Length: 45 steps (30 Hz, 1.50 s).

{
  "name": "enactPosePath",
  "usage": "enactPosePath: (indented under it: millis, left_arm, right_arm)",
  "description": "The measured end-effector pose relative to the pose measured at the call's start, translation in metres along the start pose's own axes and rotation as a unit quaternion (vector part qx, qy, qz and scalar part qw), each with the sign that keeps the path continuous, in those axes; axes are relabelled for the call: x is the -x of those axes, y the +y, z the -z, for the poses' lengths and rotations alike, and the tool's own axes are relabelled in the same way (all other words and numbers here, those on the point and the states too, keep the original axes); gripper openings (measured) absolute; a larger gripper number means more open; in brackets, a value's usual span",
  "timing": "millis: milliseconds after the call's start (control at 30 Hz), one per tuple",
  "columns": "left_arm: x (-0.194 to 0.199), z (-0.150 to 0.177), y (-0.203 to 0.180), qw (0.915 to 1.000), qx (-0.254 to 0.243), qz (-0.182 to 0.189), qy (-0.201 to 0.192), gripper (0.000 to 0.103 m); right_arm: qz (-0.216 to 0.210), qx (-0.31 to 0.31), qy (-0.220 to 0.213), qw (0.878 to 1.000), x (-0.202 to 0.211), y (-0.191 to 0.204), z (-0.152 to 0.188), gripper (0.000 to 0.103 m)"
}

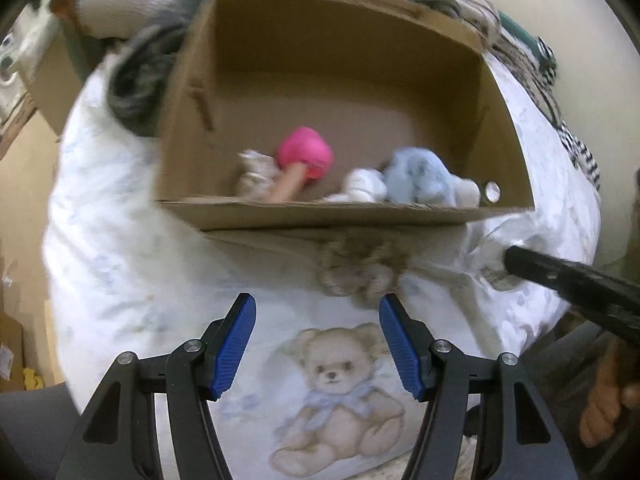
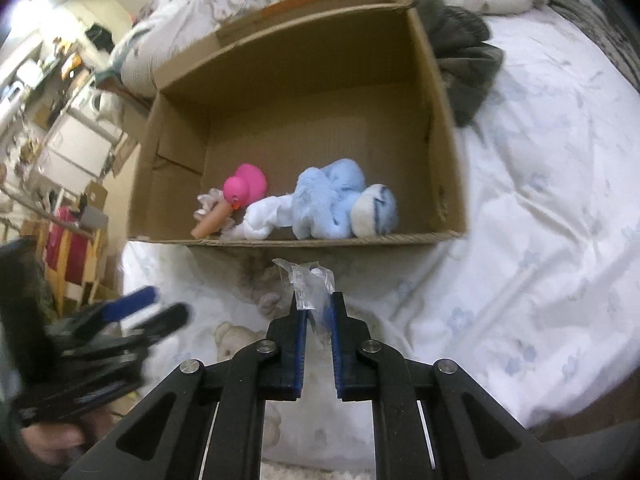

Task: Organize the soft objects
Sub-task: 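Grasp the lace scrunchie with the left gripper while the right grasps the clear plastic bag, then lift the scrunchie into the box with the left gripper while the right carries the bag in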

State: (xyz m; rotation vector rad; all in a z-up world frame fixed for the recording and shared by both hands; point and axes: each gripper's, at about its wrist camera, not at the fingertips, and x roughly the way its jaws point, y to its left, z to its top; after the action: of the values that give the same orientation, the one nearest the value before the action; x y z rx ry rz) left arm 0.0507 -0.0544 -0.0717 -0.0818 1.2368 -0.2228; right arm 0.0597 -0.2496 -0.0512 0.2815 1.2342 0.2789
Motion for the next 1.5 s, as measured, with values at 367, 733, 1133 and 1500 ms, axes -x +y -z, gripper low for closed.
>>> enactPosePath:
  millis: [367, 733, 1133, 1500]
  left_arm:
    - [-0.071, 0.002, -0.052, 0.9965, -0.073, -0.019, 0.036, 0.06]
    - [-0.063, -0.004, -0.033, 0.9982, -0.044, -0.002, 0.04, 0.009]
    - [0.012, 0.005, -0.005, 0.9993, -0.035, -0.008, 0.011, 0.009]
    - [0.085, 0.004, -0.02, 0.9948, -0.061, -0.036, -0.073, 0.009]
  right_arm:
    - [-0.008, -0.054, -0.025, 0.998, 0.027, -0.023, 0.005, 0.013]
    - [-0.007, -0.047, -0.02, 0.999, 0.023, -0.021, 0.004, 0.013]
    - [-0.024, -0.029, -0.018, 0.999, 0.018, -0.004, 0.003, 0.013]
    - [-0.049, 0.0, -0.04, 0.998, 0.029, 0.029, -0.007, 0.013]
